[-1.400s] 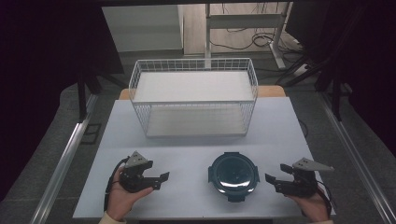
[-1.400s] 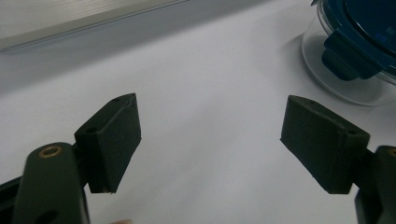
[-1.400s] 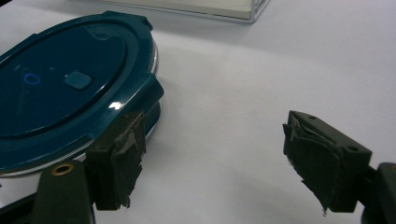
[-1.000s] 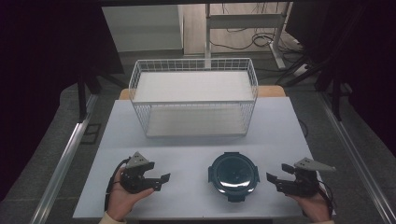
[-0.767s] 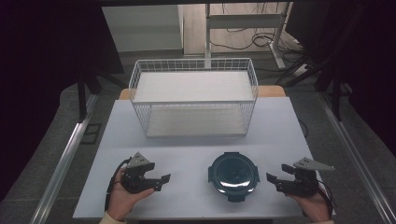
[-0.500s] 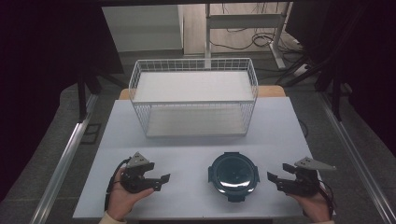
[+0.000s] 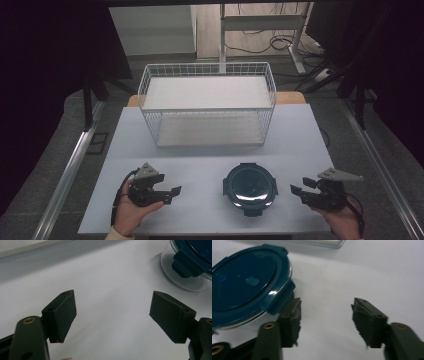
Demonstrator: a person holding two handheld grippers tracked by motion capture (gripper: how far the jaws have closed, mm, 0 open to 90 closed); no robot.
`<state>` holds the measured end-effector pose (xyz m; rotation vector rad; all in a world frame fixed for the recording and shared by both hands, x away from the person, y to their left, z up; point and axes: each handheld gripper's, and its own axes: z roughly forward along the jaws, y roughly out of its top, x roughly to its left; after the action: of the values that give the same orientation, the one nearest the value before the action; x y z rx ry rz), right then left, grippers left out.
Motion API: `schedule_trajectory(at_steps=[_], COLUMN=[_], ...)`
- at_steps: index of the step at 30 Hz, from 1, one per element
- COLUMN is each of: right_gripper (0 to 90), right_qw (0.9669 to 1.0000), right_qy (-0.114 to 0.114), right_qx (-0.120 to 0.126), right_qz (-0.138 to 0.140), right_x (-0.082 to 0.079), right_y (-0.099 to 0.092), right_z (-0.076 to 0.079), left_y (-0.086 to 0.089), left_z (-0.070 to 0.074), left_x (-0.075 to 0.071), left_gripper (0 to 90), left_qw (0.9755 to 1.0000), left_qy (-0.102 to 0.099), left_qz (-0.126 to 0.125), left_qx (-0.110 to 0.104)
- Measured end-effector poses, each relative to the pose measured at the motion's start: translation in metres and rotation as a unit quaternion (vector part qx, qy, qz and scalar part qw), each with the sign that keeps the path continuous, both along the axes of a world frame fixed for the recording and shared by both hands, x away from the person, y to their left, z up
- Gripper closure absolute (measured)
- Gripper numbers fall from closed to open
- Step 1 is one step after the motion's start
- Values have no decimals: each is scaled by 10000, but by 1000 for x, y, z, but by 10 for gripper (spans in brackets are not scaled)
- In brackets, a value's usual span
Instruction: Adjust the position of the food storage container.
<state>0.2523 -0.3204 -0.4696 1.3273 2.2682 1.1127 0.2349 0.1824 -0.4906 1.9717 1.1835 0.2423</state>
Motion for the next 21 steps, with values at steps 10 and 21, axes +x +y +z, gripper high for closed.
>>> schedule_trajectory(at_steps=[10,21], right_gripper=[698,893], right_qw=[9957,9878], right_qy=[315,395], right_qx=[-634,-1056], right_qz=[593,1076], right_x=[-9,-14], right_y=[14,38], right_z=[1,-5], left_y=[1,2], left_z=[0,0], left_x=[0,0], left_gripper=[215,216], left_qw=[10000,10000], left_qy=[-2,-4], left_qz=[13,21], left_qx=[4,31])
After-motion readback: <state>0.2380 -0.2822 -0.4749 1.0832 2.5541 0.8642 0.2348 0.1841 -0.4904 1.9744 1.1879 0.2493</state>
